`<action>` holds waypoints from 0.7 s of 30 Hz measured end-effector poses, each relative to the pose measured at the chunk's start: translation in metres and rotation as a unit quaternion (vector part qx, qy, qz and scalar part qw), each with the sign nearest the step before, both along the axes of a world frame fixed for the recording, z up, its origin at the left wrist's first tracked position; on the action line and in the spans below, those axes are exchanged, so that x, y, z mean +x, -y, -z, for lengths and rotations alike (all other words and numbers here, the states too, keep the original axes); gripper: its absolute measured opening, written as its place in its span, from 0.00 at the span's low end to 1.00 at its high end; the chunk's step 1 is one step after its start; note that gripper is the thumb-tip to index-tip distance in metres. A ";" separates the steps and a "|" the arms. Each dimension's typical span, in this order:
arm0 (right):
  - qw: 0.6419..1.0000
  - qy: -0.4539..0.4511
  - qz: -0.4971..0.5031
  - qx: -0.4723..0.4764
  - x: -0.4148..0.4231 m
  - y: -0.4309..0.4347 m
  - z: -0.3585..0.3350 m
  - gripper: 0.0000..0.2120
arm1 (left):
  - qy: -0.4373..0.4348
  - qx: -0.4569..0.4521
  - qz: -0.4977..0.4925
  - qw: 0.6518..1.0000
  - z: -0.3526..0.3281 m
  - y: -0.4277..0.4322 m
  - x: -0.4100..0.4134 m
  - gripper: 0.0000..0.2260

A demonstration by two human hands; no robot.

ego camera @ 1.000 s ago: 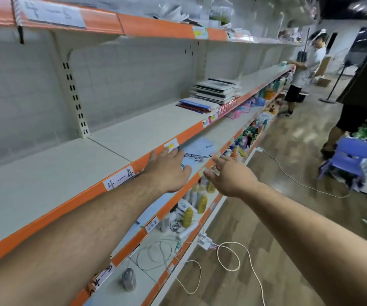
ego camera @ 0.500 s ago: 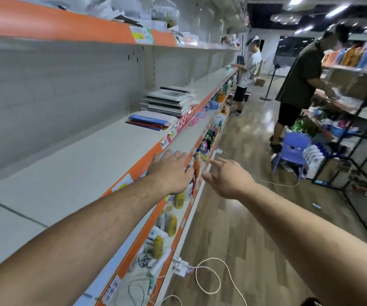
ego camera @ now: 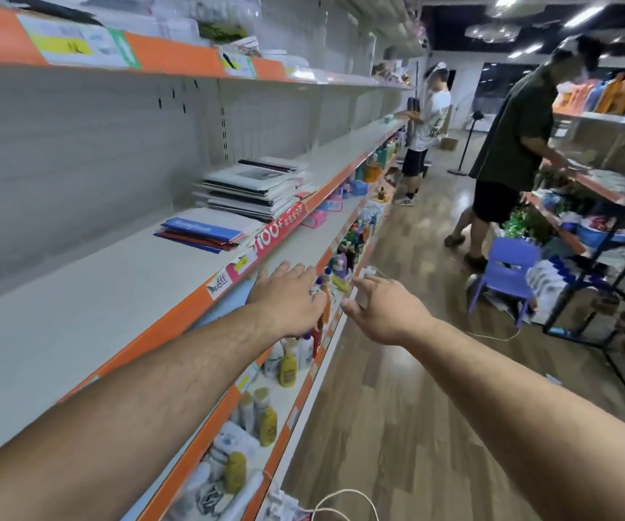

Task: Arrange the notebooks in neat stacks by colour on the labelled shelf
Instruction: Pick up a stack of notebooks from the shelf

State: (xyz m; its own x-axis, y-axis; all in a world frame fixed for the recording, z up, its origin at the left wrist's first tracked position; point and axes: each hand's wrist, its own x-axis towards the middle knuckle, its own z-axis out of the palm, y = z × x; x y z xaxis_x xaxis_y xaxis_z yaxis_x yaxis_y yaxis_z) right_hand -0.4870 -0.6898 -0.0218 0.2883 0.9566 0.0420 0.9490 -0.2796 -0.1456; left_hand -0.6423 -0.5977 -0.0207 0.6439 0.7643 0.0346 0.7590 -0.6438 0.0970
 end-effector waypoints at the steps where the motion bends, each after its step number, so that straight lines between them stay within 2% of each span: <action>1: 1.000 0.000 -0.008 -0.002 0.015 -0.006 -0.003 0.31 | 0.001 -0.003 -0.009 1.000 -0.001 -0.005 0.015 0.28; 9: 0.998 0.005 -0.065 -0.009 0.131 -0.045 -0.028 0.30 | 0.027 -0.011 -0.054 0.998 -0.014 -0.036 0.130 0.28; 21: 0.994 -0.040 -0.097 -0.009 0.231 -0.137 -0.014 0.31 | 0.001 -0.009 -0.080 0.997 -0.008 -0.121 0.224 0.28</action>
